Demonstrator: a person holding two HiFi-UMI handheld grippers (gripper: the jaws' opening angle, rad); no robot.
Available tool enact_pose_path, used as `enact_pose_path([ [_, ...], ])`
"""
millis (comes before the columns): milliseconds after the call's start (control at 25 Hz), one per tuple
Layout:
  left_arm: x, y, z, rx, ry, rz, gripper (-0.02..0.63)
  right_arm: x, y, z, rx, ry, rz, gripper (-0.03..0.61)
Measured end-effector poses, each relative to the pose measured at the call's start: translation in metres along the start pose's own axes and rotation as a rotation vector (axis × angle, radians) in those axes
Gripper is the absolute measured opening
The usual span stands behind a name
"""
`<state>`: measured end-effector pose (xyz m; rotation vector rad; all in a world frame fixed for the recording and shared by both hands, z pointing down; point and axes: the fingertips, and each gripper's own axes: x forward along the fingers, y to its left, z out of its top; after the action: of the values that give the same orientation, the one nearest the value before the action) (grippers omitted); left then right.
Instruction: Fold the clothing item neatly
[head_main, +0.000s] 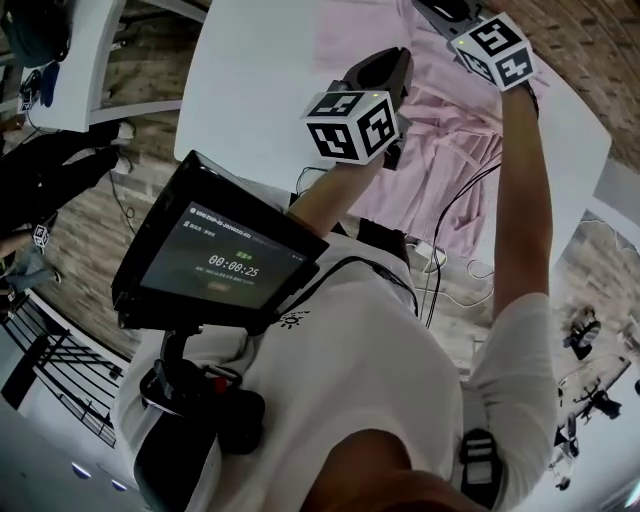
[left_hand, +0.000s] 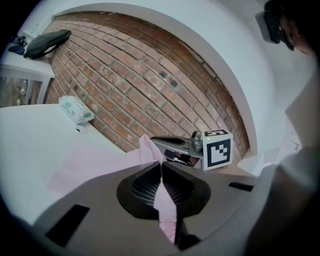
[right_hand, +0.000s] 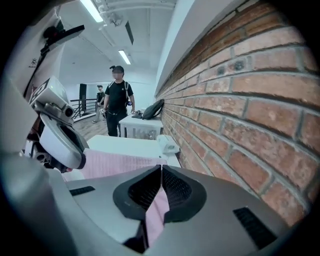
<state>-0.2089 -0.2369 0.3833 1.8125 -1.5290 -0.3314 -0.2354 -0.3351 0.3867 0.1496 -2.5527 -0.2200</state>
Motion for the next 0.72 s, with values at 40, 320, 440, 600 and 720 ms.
enact_pose_path([
  [40, 0.010, -0.008, -0.012, 0.023, 0.010, 0.003, 0.012, -0.011, -0.005, -0.015, 0.009, 0.010, -0.011, 0.015],
  [320, 0.089, -0.056, -0.118, 0.131, 0.092, 0.031, 0.012, -0.081, -0.030, -0.139, 0.097, 0.050, -0.052, 0.015],
  [440, 0.090, -0.056, -0.124, 0.173, 0.103, 0.037, 0.012, -0.083, -0.026, -0.148, 0.107, 0.054, -0.054, 0.015],
  [600, 0.094, -0.056, -0.130, 0.233, 0.113, 0.047, 0.012, -0.086, -0.027, -0.155, 0.127, 0.041, -0.064, 0.015],
  [720, 0.116, -0.074, -0.160, 0.254, 0.143, 0.056, 0.012, -0.104, -0.032, -0.189, 0.140, 0.043, -0.060, 0.015],
])
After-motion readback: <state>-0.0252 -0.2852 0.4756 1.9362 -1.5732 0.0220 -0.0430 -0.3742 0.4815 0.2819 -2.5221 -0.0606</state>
